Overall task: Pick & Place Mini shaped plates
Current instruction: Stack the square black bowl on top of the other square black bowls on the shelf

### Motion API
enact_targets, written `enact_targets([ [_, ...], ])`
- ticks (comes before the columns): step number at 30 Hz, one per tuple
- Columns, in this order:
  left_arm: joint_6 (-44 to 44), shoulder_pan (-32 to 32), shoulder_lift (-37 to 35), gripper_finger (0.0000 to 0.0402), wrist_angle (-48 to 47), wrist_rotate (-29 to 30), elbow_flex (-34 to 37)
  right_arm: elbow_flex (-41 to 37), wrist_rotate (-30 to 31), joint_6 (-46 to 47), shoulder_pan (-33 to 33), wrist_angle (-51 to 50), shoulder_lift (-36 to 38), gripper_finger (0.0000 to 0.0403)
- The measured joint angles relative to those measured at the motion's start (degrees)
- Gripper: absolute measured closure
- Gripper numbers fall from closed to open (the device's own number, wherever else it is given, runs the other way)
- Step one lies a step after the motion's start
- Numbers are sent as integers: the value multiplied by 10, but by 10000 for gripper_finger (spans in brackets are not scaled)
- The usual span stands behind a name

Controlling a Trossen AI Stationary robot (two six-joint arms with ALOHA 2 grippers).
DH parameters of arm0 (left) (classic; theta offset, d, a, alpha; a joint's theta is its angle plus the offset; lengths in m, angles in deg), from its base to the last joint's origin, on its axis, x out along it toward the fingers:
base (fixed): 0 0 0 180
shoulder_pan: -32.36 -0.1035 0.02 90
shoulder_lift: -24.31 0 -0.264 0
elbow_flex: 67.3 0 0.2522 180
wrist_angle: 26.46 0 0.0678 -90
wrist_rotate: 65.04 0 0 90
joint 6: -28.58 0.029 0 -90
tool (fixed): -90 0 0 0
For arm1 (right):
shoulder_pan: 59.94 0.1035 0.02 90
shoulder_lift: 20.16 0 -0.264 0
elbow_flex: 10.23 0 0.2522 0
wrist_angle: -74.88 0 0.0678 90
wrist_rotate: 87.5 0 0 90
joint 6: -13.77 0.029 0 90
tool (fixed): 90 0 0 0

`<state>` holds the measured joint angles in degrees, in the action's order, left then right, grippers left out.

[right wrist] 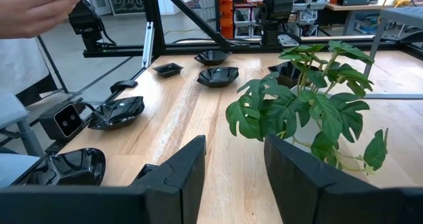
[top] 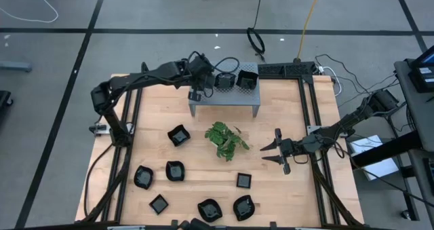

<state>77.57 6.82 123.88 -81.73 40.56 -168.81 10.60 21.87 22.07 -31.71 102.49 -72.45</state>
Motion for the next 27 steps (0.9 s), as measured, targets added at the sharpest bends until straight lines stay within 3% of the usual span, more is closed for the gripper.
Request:
enact_targets([
  [10,-2,0,1,387,-2,-2,0,0,0,0,0,0,0,261],
  [27,-36,6,1,392,-2,34,0,0,0,0,0,0,0,261],
])
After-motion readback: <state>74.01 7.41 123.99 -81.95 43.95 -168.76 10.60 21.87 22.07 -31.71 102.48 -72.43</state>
